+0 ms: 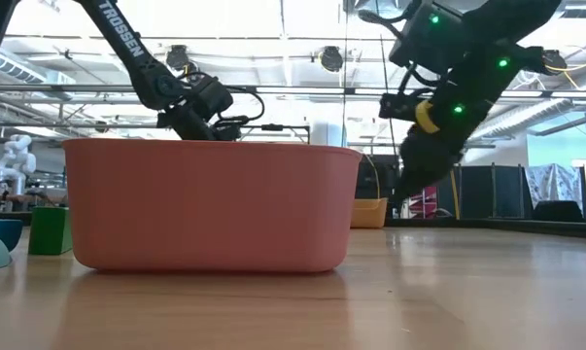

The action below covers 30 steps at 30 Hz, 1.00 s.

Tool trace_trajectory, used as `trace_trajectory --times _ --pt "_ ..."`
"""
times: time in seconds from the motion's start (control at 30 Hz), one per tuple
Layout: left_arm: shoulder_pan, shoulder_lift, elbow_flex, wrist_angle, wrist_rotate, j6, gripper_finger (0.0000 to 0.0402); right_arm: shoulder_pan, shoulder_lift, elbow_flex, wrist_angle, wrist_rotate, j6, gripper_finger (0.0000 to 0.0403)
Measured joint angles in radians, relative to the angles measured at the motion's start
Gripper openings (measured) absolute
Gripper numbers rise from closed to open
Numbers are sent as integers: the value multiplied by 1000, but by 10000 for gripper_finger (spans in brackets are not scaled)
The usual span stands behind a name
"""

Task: Sort blocks by size
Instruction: Put the blue square block into the blue bin

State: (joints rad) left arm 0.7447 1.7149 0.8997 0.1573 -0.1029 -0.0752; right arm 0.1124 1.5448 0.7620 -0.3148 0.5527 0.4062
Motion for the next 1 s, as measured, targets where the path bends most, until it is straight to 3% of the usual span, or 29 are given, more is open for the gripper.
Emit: trace_trajectory --times 0.2,0.53,0.8,1.0 --pt "-61 -9 0 21 100 38 239 22 0 13 -74 -159 58 192" --pt "-230 -24 1 62 106 84 240 124 0 136 -273 -205 84 192" --pt "-387 -24 0 85 106 83 240 240 0 172 -313 -422 66 192" --pt "-487 -24 0 144 108 87 240 323 0 187 -317 -466 157 192"
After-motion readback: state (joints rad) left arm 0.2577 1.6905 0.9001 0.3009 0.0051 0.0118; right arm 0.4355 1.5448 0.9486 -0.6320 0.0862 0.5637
